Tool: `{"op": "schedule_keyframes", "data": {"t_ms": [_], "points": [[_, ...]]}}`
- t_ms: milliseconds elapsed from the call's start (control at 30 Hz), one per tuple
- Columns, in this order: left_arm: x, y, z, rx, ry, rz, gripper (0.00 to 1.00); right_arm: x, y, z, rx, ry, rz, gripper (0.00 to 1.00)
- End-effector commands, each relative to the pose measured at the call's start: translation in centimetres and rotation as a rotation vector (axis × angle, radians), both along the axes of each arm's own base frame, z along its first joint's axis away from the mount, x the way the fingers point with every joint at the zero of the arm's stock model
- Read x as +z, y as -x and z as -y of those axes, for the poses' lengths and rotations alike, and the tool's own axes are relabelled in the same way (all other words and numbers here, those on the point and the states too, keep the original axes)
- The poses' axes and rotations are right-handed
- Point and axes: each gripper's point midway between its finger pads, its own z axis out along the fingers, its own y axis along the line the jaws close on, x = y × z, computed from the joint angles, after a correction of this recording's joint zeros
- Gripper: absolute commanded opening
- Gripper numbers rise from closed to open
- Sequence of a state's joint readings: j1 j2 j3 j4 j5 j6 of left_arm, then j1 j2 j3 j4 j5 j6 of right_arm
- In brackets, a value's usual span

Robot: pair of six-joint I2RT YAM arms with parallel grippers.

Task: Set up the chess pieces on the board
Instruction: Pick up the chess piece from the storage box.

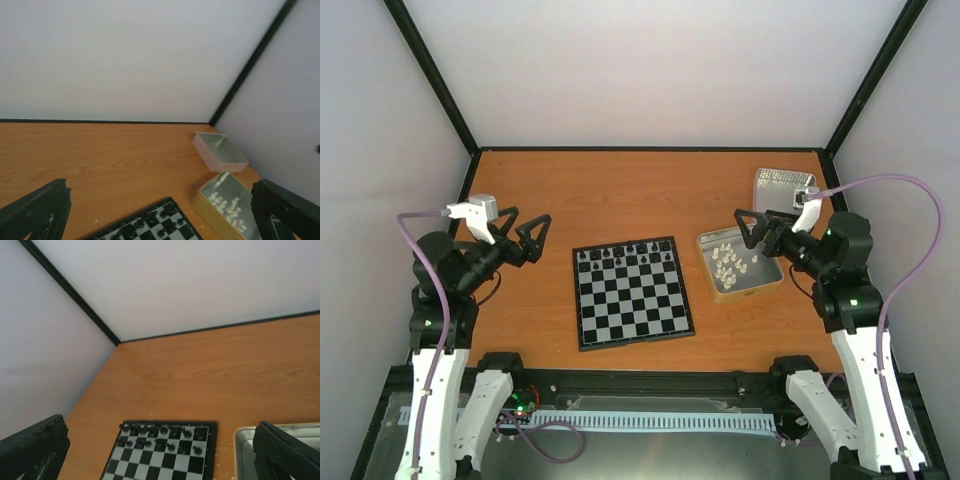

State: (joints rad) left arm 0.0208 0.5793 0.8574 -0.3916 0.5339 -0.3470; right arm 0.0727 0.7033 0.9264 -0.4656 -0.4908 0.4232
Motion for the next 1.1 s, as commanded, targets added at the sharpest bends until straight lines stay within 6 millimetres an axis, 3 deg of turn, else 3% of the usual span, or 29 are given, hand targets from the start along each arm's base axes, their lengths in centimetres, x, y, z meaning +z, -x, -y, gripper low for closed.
{"op": "schedule_keyframes", "data": {"t_ms": [0, 200, 433, 633, 767, 833, 967, 1067], "points": [[1.5, 1.1, 2.5, -0.174, 0.023, 0.062, 1.0, -1.3, 0.5, -2.0, 0.135, -0.028, -0.037, 0.99], [0.2, 1.6, 3.8, -0.264, 0.037, 0.054, 1.0, -3.2, 1.4, -5.2, 0.254, -0.034, -0.092, 0.97], [-1.0, 1.5, 3.5, -0.235, 0.038, 0.038, 1.0, -9.0, 2.4, -11.6, 0.341, 0.139, -0.232, 0.94], [-1.8, 0.6, 2.5, -0.163, 0.034, 0.011, 1.0, -14.0, 4.0, -13.8, 0.337, 0.3, -0.313, 0.92], [-2.3, 0.2, 2.0, -0.122, 0.039, -0.007, 1.0, -18.0, 4.5, -13.0, 0.253, 0.457, -0.415, 0.87], [-2.6, -0.1, 1.7, -0.1, 0.039, -0.014, 1.0, -19.3, 3.5, -10.8, 0.114, 0.539, -0.458, 0.82], [-3.1, -0.3, 1.4, -0.082, 0.041, -0.025, 1.0, -19.2, 1.3, -6.5, -0.145, 0.667, -0.473, 0.64], [-3.6, -0.6, 1.4, -0.077, 0.043, -0.034, 1.0, -19.0, -0.4, -4.5, -0.245, 0.683, -0.507, 0.52]]}}
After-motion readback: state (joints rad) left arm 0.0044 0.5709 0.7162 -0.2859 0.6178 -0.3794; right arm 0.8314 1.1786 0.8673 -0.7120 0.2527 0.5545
